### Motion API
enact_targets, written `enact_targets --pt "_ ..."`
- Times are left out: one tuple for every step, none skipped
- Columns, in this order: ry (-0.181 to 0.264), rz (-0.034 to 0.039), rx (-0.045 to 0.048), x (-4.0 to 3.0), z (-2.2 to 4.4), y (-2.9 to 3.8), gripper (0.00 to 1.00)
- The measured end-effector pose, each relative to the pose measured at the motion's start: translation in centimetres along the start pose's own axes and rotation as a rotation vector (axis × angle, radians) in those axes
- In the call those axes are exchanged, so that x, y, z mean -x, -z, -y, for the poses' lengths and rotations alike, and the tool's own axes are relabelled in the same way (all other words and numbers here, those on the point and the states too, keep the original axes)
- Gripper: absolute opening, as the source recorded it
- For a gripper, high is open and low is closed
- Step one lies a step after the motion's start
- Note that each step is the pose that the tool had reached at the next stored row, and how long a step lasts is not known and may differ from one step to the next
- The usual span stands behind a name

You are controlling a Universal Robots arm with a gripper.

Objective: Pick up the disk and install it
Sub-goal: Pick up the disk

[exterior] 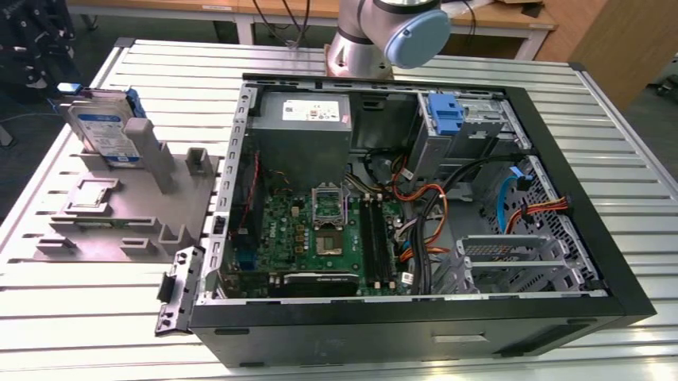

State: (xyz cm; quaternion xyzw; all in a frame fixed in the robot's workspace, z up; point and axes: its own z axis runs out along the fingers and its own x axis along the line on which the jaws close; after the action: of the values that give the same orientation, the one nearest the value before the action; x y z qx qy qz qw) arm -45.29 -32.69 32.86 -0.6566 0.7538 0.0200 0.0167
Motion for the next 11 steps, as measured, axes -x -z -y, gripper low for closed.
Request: enact_targets --pt "0.0 0.0 0.0001 -0.01 -0.03 -0.11 0.53" --pt "0.0 0.0 0.0001 -0.02 -0.04 -0.24 0.53" --pt "0.0 0.0 0.0001 -0.02 -0.04 -0.37 0.53" --pt "0.0 -0.0001 0.0003 -0.02 -0.04 -0.5 0.53" --pt "0.0 -0.0002 0.0008 -0.03 -0.04 -0.63 0.53" --pt "0.0 -0.0002 0.0013 -0.03 -0.05 -0.79 0.53" --pt "0.0 -0.0003 0.0019 -0.04 -0.04 -0.96 0.53" --pt "0.0 -0.0004 0.0024 -0.05 -0.04 -1.12 0.53" --pt "0.0 -0.0004 0.0028 -0.06 -0.04 -1.27 0.53" --pt "0.0 -0.0004 0.003 -0.07 -0.04 -1.39 0.53" --pt "0.0 -0.0005 0.0032 -0.07 -0.03 -1.46 0.53"
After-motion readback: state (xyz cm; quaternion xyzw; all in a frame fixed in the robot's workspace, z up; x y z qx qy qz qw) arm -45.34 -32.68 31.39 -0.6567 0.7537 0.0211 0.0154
